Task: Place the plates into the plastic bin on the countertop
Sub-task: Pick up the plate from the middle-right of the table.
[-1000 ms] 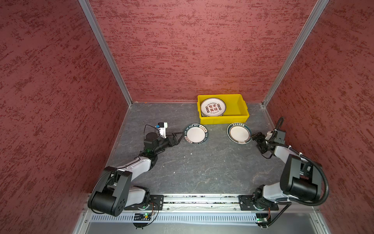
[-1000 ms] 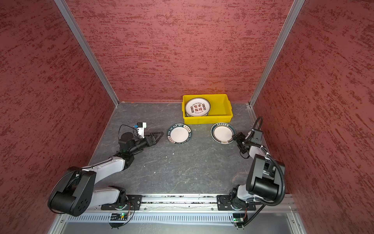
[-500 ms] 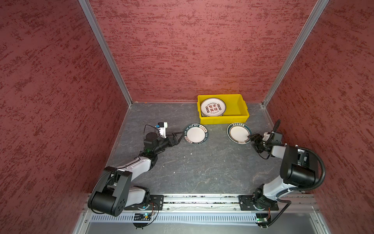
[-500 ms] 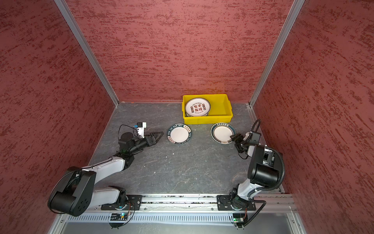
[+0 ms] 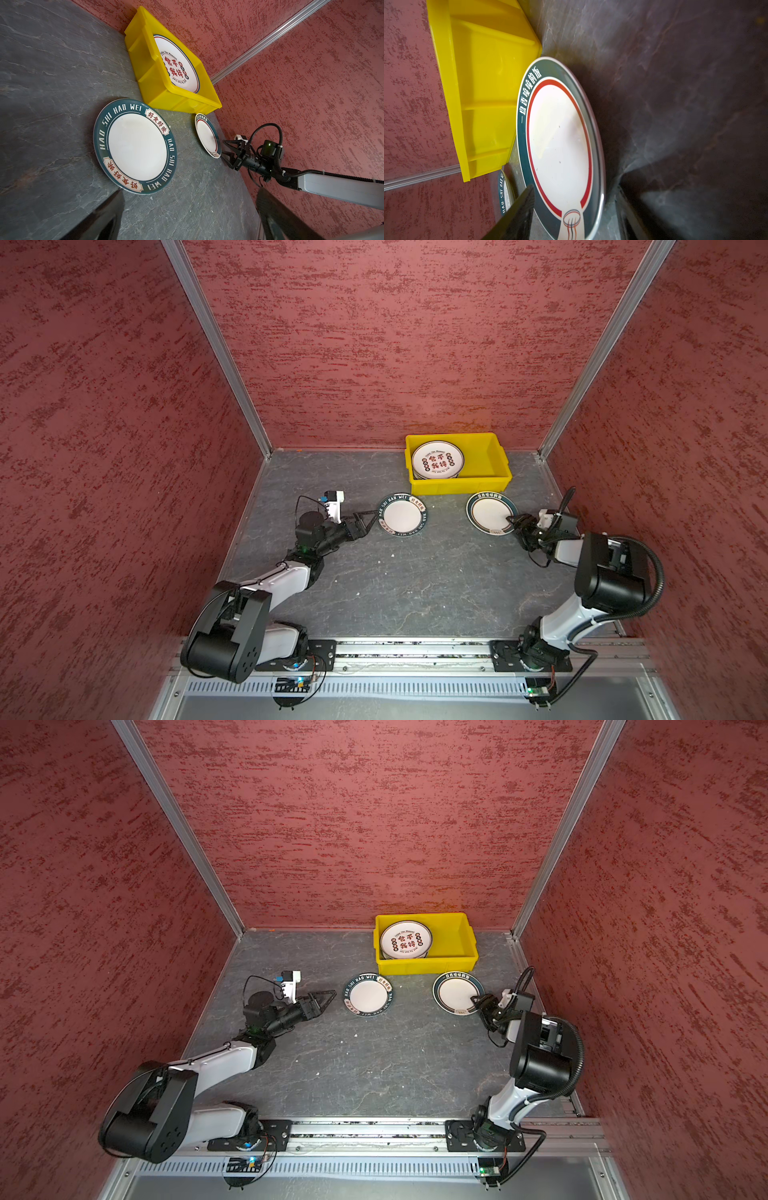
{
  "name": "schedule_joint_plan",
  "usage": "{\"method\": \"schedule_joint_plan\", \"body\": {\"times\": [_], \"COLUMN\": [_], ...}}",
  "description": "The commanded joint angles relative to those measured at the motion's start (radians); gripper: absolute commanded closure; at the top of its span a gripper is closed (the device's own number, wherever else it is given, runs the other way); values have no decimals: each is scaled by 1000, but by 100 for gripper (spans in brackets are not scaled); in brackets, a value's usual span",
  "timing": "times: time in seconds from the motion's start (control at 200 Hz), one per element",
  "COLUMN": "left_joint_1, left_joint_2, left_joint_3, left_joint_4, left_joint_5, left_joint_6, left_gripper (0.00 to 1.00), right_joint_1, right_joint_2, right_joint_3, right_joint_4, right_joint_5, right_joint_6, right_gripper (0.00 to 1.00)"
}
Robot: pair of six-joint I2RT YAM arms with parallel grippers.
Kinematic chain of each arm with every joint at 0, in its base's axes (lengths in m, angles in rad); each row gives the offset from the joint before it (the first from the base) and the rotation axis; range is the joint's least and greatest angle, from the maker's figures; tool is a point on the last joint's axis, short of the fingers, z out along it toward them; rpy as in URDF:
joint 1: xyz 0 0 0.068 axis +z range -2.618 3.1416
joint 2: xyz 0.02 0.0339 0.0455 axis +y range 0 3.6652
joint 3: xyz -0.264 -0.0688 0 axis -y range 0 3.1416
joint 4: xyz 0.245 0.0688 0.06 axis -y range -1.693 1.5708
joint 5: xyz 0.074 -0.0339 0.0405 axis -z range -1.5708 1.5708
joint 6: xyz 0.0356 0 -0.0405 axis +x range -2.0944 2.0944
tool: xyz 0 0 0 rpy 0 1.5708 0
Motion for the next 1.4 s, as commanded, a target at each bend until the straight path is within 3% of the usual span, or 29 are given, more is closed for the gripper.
{"method": "schedule_joint_plan", "body": {"times": [0.0, 0.225, 0.336, 0.531, 0.631, 0.812, 1.042, 1.398], "left_joint_1": [2, 2, 2, 2, 2, 2, 2, 2], "left_joint_2": [10, 18, 21, 36, 44, 56, 56, 62], "left_joint_3": [3, 7, 8, 15, 20, 23, 25, 26], "left_joint_4": [2, 1, -1, -8, -13, -14, -15, -15], "left_joint_5": [-7, -5, -5, -4, -1, -1, -1, 0], "left_joint_6": [5, 4, 4, 3, 3, 2, 0, -6], "left_gripper": [1, 1, 1, 0, 1, 1, 0, 1], "right_joint_1": [4, 13, 19, 20, 21, 20, 25, 177], "right_joint_2": [53, 68, 73, 83, 75, 60, 12, -229], "right_joint_3": [-28, -1, 8, 21, 17, 9, -14, 98], "right_joint_4": [-31, -45, -45, -49, -59, -63, -67, -380], "right_joint_5": [16, 22, 22, 24, 30, 36, 39, 320], "right_joint_6": [9, 6, 4, 4, -12, -18, -9, -174], "right_gripper": [38, 48, 58, 87, 94, 100, 100, 100]}}
